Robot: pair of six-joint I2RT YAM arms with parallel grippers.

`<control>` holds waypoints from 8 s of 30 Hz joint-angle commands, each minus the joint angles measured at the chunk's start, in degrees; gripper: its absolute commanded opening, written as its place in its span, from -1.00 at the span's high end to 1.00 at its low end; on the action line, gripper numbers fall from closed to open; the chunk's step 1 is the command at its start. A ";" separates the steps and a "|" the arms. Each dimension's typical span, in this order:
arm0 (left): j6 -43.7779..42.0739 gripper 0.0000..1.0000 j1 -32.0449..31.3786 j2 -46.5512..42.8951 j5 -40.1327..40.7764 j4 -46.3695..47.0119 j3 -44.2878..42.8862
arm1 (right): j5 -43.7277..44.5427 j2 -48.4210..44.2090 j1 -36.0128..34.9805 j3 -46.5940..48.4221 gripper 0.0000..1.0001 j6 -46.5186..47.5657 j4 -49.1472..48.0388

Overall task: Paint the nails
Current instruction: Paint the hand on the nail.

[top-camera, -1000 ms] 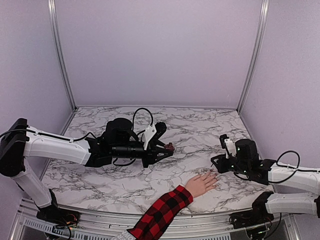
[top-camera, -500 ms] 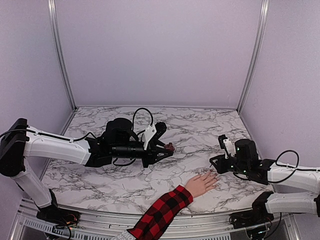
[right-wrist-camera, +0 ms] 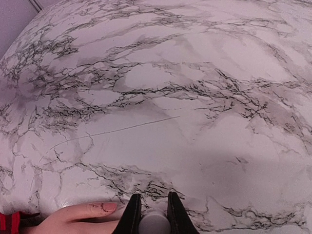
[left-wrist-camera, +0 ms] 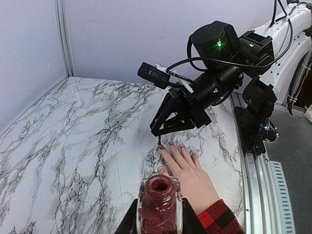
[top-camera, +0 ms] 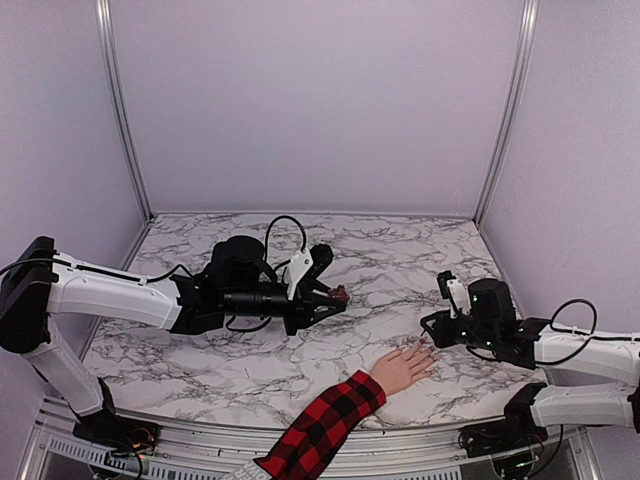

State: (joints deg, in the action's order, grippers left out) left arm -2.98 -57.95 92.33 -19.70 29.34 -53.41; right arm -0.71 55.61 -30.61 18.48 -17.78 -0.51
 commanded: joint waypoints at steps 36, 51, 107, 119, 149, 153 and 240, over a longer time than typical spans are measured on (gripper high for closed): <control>-0.17 1.00 0.56 1.36 -1.48 2.17 -2.40 | 1.29 3.27 0.33 1.30 1.00 -0.27 1.04; -0.04 1.00 0.56 1.52 -1.65 2.20 -2.66 | 5.08 4.05 0.29 1.89 1.00 -1.73 1.54; -0.05 1.00 0.65 1.18 -1.32 2.21 -1.88 | -0.61 1.62 0.29 0.67 1.00 0.27 -0.80; -0.04 1.00 0.65 0.87 -1.21 2.24 -1.66 | 0.45 4.06 0.33 1.65 1.00 -0.55 0.07; -0.11 1.00 0.78 1.18 -1.31 2.29 -1.94 | 7.26 3.66 0.37 2.10 1.00 -2.96 2.72; -0.16 1.00 0.82 1.25 -1.39 2.26 -1.96 | 6.71 1.08 0.29 1.12 1.00 -2.32 2.30; 0.30 1.00 0.91 1.42 -1.78 2.64 -1.70 | 3.75 -3.21 0.29 -0.72 1.00 -0.71 1.07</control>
State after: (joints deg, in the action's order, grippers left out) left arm -2.96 -57.36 93.60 -20.58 29.39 -54.37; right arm 5.89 51.59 -30.61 17.78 -20.21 1.61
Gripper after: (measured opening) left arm 0.204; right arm 0.151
